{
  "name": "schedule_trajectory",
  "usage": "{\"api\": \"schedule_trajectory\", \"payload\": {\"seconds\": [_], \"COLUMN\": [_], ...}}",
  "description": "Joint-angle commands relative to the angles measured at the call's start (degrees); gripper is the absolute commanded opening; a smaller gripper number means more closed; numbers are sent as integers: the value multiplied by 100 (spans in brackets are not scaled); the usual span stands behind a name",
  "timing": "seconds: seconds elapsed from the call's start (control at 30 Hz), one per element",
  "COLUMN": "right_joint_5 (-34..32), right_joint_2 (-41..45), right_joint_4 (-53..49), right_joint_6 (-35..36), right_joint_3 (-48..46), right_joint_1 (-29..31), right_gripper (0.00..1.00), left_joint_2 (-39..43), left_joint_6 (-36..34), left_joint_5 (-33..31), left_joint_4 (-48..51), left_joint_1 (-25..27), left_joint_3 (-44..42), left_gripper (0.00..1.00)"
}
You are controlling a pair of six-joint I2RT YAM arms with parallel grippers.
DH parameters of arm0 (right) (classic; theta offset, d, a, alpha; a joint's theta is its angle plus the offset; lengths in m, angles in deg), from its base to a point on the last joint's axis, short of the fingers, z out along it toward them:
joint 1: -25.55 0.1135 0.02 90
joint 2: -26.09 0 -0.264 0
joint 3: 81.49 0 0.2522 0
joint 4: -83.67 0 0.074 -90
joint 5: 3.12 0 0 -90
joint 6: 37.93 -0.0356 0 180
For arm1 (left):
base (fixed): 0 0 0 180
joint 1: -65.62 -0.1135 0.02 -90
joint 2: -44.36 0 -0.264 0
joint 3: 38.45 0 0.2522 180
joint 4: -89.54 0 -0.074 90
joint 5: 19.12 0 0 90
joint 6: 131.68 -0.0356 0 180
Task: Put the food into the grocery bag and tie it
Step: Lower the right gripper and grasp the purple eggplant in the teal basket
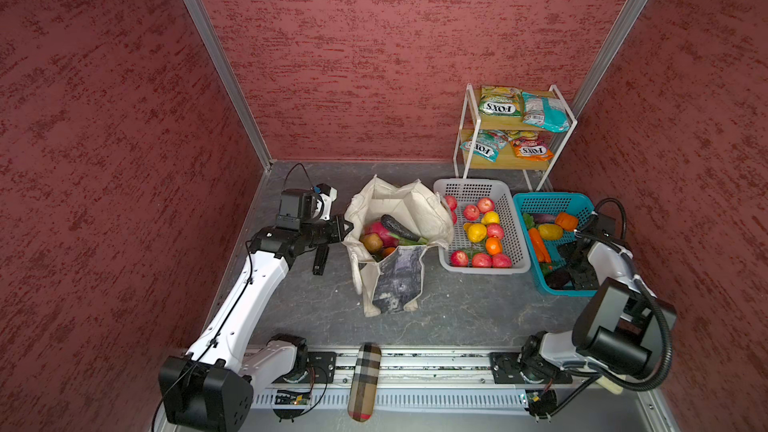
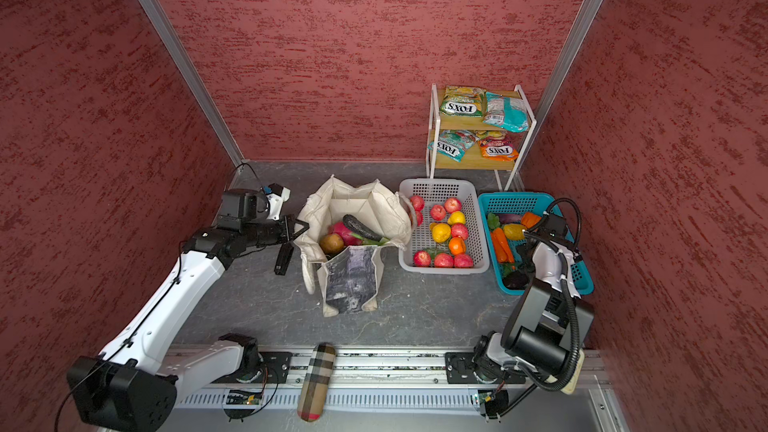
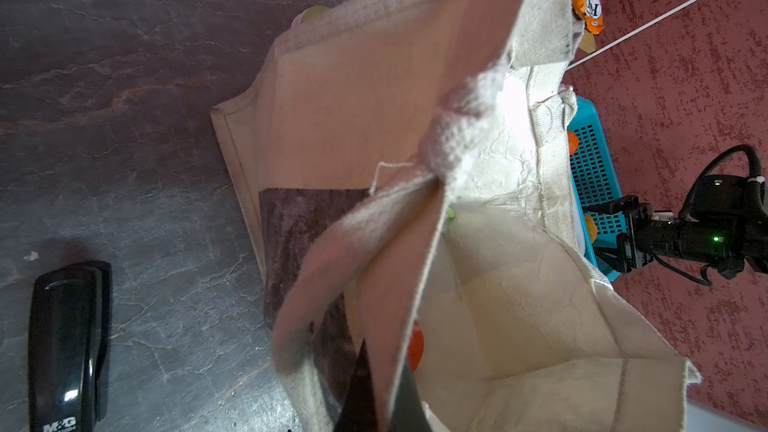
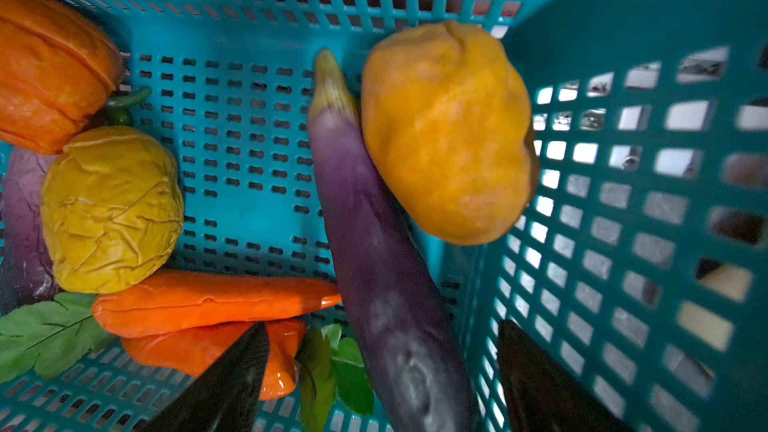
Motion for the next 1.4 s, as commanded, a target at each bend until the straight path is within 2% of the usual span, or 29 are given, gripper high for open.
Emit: {"api": "schedule_trajectory", "payload": {"seconds": [0.0,0.33,0.43,0.57,0.67,0.93,1.17,1.37], "right_joint_5": [60,199,233,384,476,433,257,576], "right_joint_2": [-191,-817,-928,-971,-898,122,1218,1889], "right_joint_4": [188,522,610,742,731,409,-232,-648], "right_joint_6": [-28,-21,19,115,142,168,211,321], "right_joint_3": [131,148,143,115,115,256,746,1177], "right_joint_1": [-86,-112,-117,-147,-164,-165,-167,-156], "right_gripper": [86,81,74,56,50,36,34,34], "left_joint_2": [-18,-61,-61,-70,-70,-56,-26,-8], "left_joint_6": [-104,-122,-126,-131,-131,-131,-131,-123], "left_joint_5": [9,-50,-80,-76,-94,-103,-106,-94], "left_joint_4": [23,72,73,76,70,80,76,76], "left_joint_1": [59,59,59,60,62,52,51,50], "left_joint_3": [54,71,71,71,71,80,71,71], "left_gripper": [0,0,0,0,0,0,0,0]}}
